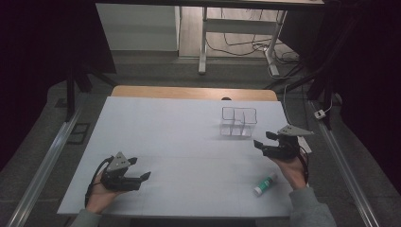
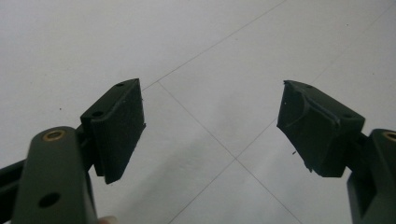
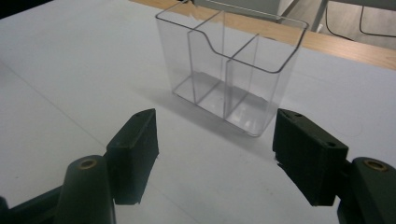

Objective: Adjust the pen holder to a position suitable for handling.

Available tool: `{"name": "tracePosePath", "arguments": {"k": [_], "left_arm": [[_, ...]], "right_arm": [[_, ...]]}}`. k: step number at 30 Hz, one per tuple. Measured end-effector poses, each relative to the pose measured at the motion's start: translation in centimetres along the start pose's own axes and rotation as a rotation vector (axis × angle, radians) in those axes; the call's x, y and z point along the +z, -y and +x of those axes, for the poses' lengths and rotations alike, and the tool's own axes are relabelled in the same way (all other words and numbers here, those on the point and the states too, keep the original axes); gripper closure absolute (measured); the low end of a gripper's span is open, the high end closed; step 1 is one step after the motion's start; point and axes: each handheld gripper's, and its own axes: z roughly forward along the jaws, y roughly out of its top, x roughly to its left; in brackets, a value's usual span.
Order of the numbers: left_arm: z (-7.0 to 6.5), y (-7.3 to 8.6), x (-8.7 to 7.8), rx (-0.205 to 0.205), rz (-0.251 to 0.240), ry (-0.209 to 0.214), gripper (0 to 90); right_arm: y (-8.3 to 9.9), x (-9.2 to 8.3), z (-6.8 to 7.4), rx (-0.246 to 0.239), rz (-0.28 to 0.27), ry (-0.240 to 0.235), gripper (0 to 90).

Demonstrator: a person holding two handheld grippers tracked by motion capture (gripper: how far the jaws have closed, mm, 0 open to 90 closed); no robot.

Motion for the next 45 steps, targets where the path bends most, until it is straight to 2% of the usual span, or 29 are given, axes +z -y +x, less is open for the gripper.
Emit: {"name": "tracePosePath", "arguments": {"k": [4, 6, 8, 14, 18, 19, 20, 21, 23, 24, 25, 26, 31, 39, 45], "left_arm": [[0.0, 0.0, 0.1, 0.000, 0.002, 0.001, 22.9], [0.0, 0.0, 0.1, 0.003, 0.000, 0.007, 22.8], [0.0, 0.0, 0.0, 0.007, 0.000, 0.007, 22.7], [0.0, 0.1, 0.0, 0.003, -0.002, 0.005, 22.7], [0.1, 0.1, 0.0, 0.001, -0.002, 0.006, 22.7], [0.1, 0.1, 0.0, 0.002, -0.002, 0.004, 22.7], [0.1, 0.1, 0.0, 0.002, -0.002, 0.004, 22.7], [0.1, 0.1, 0.0, 0.002, -0.002, 0.005, 22.7], [0.1, 0.1, -0.1, 0.002, -0.004, 0.004, 22.7], [0.1, 0.1, -0.1, 0.002, -0.005, 0.003, 22.7], [0.2, 0.1, -0.1, 0.003, -0.005, 0.002, 22.7], [0.2, 0.1, -0.1, 0.003, -0.005, 0.002, 22.7], [0.2, 0.1, -0.1, 0.005, -0.002, 0.001, 22.7], [0.1, 0.1, -0.1, 0.005, -0.005, 0.000, 22.8], [0.2, 0.1, -0.1, 0.006, -0.002, 0.000, 22.8]], "right_arm": [[-0.5, 0.8, -0.8, 0.023, 0.033, 0.036, 35.8], [-0.6, 1.0, -0.9, 0.025, 0.033, 0.038, 37.9], [-0.9, 1.3, -1.3, 0.052, 0.041, 0.050, 42.1], [-1.9, 2.1, -2.2, 0.083, 0.052, 0.071, 50.5], [-2.3, 2.6, -2.5, 0.082, 0.063, 0.084, 55.5], [-2.4, 2.8, -2.7, 0.086, 0.063, 0.090, 57.8], [-2.5, 3.1, -2.9, 0.097, 0.064, 0.105, 63.9], [-2.5, 3.1, -2.9, 0.097, 0.064, 0.105, 63.9], [-2.5, 3.5, -3.3, 0.116, 0.070, 0.096, 70.4], [-2.4, 3.6, -3.4, 0.123, 0.069, 0.098, 74.7], [-2.4, 3.7, -3.6, 0.127, 0.069, 0.102, 84.2], [-2.4, 3.8, -3.7, 0.128, 0.069, 0.105, 88.9], [-2.6, 4.4, -4.1, 0.120, 0.088, 0.112, 89.1], [-2.5, 6.4, -4.4, 0.120, 0.097, 0.143, 89.0], [-2.4, 6.8, -4.4, 0.110, 0.088, 0.158, 89.0]]}}
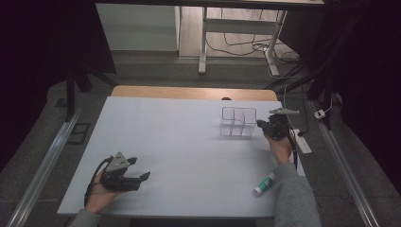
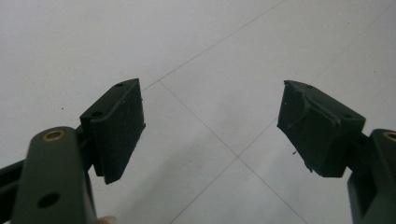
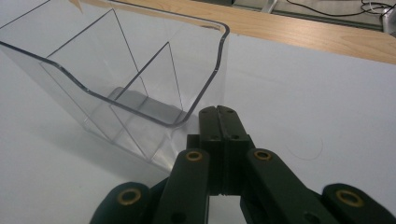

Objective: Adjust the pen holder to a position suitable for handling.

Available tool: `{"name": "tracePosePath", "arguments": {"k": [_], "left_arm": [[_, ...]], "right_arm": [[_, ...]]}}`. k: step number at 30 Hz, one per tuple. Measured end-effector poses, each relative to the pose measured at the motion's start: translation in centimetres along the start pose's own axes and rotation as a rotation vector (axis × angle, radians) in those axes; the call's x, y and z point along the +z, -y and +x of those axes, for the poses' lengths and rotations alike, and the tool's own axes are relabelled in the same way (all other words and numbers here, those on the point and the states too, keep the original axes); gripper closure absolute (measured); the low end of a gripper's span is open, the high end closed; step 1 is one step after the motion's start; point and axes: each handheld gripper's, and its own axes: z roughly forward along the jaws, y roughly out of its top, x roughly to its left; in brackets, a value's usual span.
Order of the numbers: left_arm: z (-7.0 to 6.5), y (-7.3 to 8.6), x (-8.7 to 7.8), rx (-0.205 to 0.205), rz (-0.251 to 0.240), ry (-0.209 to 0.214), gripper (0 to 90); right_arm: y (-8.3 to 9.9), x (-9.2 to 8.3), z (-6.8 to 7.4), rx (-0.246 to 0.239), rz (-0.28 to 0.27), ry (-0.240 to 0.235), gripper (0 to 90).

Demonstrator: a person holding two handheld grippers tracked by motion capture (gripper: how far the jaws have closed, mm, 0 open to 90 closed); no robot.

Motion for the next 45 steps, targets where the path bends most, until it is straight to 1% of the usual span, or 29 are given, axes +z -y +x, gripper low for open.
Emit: {"name": "tracePosePath", "arguments": {"k": [3, 5, 11, 17, 19, 27, 37, 43, 45], "left_arm": [[0.0, 0.0, 0.0, 0.000, 0.002, 0.000, 22.7], [0.0, 0.0, 0.1, 0.001, 0.004, 0.000, 22.7], [0.0, 0.1, 0.1, 0.005, 0.009, 0.000, 22.7], [-0.1, 0.2, 0.0, 0.003, 0.008, -0.006, 22.7], [-0.1, 0.2, 0.0, 0.004, 0.010, -0.007, 22.7], [-0.1, 0.4, -0.1, 0.002, 0.014, -0.010, 22.8], [-0.1, 0.4, -0.1, 0.003, 0.015, -0.010, 22.7], [-0.1, 0.4, 0.0, 0.004, 0.017, -0.010, 22.8], [-0.1, 0.4, -0.1, 0.004, 0.017, -0.010, 22.7]], "right_arm": [[-0.1, 0.3, -0.3, 0.007, 0.010, -0.004, 89.0], [-0.1, 0.5, -0.7, 0.023, 0.005, -0.013, 89.0], [-0.1, 1.1, -1.1, 0.042, 0.010, -0.027, 89.0], [0.0, 2.0, -1.1, 0.027, 0.032, -0.035, 89.0], [0.0, 2.2, -1.0, 0.020, 0.034, -0.027, 89.0], [0.0, 2.5, -1.1, 0.026, 0.028, -0.038, 89.0], [-0.2, 3.0, 0.0, -0.003, 0.030, -0.050, 89.0], [-0.3, 3.3, 0.5, 0.004, 0.027, -0.059, 89.0], [-0.3, 3.4, 0.8, -0.002, 0.031, -0.062, 89.0]]}}
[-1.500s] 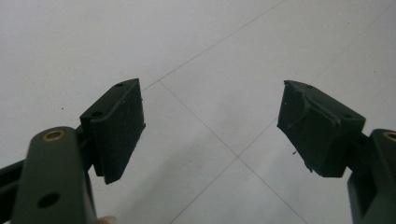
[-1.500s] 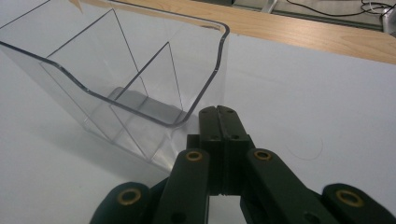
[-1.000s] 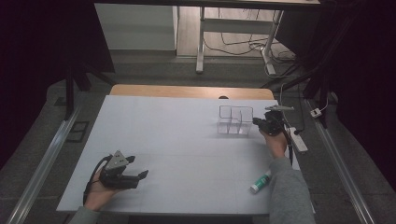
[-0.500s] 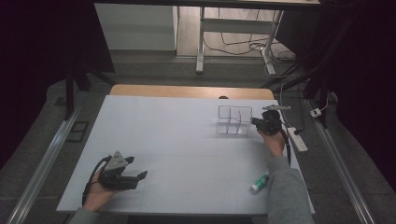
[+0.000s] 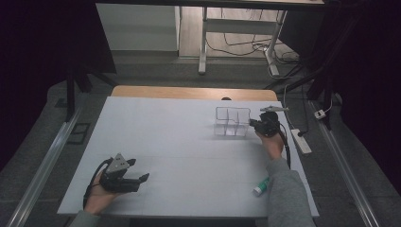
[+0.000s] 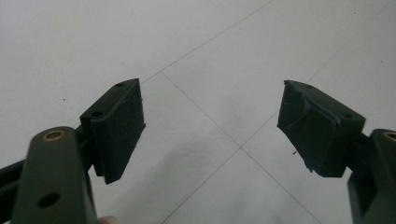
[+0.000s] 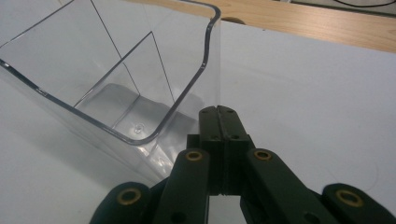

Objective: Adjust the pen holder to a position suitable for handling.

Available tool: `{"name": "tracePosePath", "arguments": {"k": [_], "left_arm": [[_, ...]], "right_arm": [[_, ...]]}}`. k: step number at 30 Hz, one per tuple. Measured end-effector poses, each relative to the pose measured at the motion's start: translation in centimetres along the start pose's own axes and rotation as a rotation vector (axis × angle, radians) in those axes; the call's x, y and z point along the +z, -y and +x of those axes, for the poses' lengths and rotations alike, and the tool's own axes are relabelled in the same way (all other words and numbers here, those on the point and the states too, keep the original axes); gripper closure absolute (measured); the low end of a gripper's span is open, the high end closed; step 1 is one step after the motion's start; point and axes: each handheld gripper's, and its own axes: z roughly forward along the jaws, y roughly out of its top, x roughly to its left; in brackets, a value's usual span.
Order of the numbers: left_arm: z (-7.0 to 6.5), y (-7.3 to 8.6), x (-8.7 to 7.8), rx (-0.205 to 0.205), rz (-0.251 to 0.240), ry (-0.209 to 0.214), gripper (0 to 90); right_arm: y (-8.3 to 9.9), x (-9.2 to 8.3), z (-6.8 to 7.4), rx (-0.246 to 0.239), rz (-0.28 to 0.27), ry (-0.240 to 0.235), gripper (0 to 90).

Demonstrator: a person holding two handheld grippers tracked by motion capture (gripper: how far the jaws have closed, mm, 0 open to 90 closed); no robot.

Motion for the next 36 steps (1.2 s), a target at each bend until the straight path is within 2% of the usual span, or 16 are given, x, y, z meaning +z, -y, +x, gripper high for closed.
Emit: {"name": "tracePosePath", "arguments": {"k": [10, 21, 28, 36], "left_arm": [[-0.1, -0.1, 0.0, 0.002, -0.005, 0.009, 22.7], [0.0, -0.1, -0.1, 0.001, -0.005, 0.004, 22.7], [-0.1, -0.1, 0.0, 0.004, 0.003, 0.006, 22.5], [-0.1, 0.0, 0.1, 0.005, 0.008, 0.004, 22.5]], "right_arm": [[-0.4, 0.6, 1.5, -0.021, 0.004, -0.023, 89.0], [-1.5, 1.7, 4.4, -0.081, 0.008, -0.074, 89.0], [-1.6, 2.1, 5.1, -0.085, 0.016, -0.093, 89.0], [-1.9, 2.6, 5.8, -0.099, 0.026, -0.092, 89.0]]}}
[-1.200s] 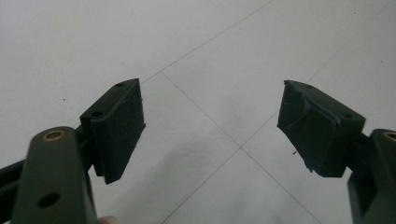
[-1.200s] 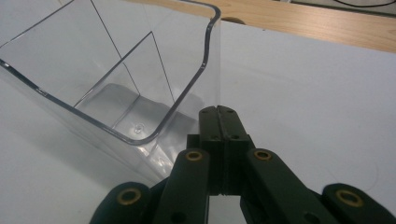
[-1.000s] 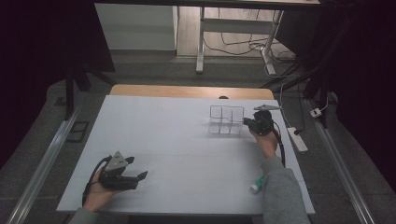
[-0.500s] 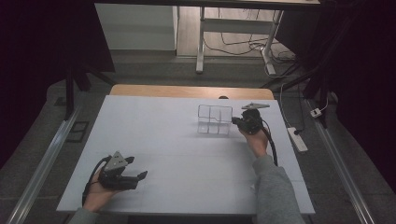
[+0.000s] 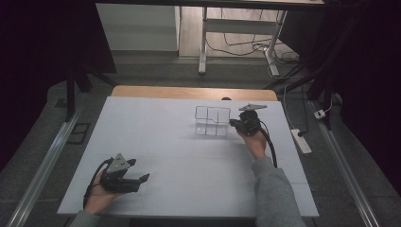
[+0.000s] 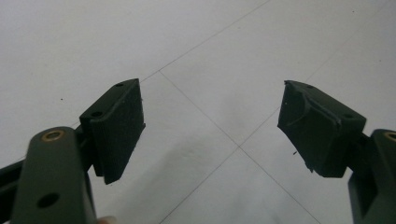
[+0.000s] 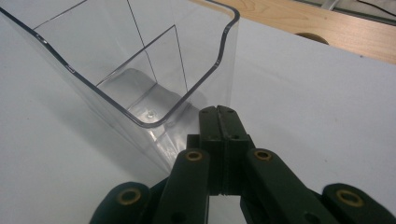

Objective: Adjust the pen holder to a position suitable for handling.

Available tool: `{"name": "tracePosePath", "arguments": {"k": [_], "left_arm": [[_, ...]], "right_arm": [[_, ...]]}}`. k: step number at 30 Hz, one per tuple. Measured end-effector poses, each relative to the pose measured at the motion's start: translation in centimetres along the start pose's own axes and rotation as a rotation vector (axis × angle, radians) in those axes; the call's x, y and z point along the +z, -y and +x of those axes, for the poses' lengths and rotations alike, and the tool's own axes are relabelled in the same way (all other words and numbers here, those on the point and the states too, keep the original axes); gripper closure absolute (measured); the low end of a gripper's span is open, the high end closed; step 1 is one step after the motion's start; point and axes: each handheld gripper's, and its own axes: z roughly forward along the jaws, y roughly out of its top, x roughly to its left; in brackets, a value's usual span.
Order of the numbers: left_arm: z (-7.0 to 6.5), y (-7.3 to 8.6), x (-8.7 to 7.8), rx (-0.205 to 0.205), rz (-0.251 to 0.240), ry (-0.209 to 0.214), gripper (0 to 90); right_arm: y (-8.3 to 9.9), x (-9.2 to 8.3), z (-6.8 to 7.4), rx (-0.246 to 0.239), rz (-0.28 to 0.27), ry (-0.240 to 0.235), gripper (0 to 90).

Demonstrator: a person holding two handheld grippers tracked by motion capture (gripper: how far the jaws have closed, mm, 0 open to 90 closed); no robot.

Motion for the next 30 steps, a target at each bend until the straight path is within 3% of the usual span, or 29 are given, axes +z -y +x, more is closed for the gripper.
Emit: {"name": "tracePosePath", "arguments": {"k": [30], "left_arm": [[0.1, 0.1, 0.0, 0.002, 0.004, -0.003, 22.3]], "right_arm": [[-2.1, 2.5, 3.4, -0.050, 0.018, -0.047, 88.9]]}}
